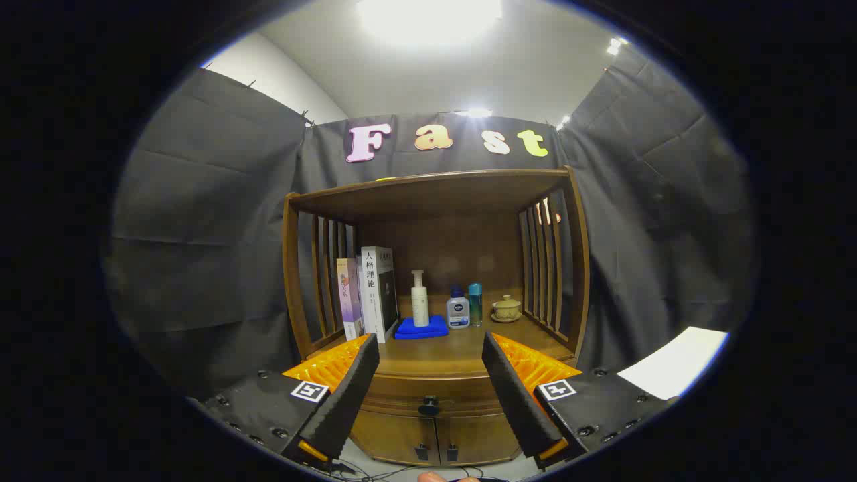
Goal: Pull open the drawer, take out the items inside it, and place them on the countertop above the cabinet.
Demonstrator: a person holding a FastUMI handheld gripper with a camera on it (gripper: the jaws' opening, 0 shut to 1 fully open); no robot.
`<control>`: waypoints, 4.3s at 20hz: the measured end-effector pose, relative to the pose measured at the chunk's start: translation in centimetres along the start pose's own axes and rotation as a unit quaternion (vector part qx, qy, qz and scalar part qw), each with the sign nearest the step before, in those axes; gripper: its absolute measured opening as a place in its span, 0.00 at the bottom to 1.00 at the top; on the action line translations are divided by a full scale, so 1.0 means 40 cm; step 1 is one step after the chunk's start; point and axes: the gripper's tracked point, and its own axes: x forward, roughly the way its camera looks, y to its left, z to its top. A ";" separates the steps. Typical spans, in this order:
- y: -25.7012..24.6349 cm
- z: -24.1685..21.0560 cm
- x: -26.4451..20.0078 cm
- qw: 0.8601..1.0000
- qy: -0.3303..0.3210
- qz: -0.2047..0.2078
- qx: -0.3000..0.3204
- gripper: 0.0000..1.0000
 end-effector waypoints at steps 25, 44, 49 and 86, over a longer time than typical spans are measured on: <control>0.008 -0.234 0.192 0.998 0.063 0.016 0.019 0.98; -0.032 -0.578 0.330 0.986 0.164 -0.021 -0.004 0.98; -0.030 -0.627 0.341 0.983 0.181 -0.032 -0.007 0.98; 0.008 -0.660 0.351 0.981 0.192 0.002 0.027 0.24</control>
